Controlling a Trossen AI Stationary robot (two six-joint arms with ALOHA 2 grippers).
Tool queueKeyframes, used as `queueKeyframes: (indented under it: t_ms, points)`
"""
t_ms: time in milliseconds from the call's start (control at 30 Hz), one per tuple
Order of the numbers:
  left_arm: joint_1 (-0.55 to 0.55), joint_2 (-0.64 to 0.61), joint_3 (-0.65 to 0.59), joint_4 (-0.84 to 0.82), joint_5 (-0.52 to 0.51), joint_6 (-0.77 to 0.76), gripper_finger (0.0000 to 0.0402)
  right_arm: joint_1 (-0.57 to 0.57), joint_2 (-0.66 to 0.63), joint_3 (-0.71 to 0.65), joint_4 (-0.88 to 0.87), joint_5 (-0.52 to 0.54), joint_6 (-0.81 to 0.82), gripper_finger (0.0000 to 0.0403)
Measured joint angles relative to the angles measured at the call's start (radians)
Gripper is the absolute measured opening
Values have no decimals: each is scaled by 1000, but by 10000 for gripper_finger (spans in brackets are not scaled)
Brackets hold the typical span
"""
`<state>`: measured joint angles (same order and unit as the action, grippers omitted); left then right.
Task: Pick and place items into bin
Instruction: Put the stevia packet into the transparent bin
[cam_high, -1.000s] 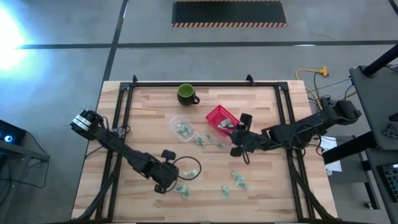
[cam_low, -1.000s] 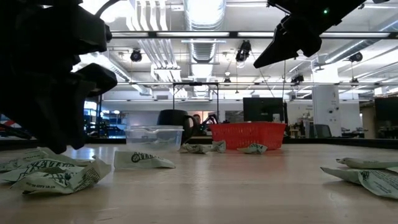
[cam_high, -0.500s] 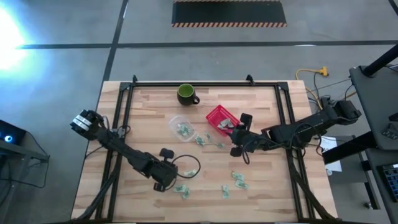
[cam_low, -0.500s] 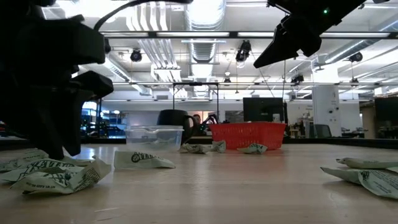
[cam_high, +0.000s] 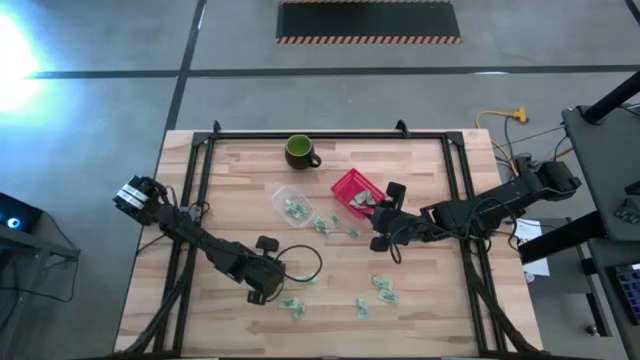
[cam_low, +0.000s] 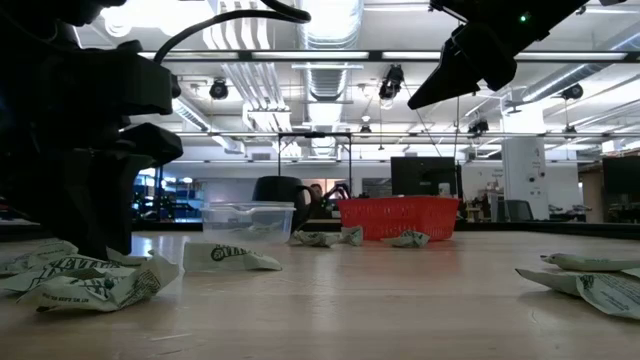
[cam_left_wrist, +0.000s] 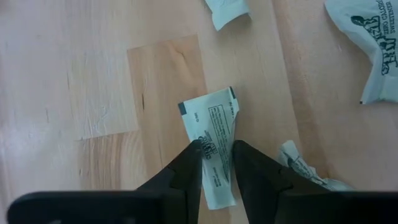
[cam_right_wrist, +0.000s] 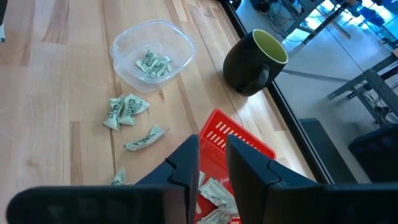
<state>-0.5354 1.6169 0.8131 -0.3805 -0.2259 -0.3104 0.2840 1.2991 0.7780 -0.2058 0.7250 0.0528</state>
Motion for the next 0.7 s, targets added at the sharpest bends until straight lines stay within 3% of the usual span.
queueKeyframes:
  t_ms: [267, 467, 700]
  points:
    - [0, 0, 2, -5, 7, 35, 8, 0, 0, 0, 0, 0, 0, 64]
    - [3, -4, 1, -10, -1, 76, 5, 0, 0, 0, 0, 0, 0, 64]
    - [5, -60, 3, -60, -167, 148, 0, 0, 0, 0, 0, 0, 6, 66]
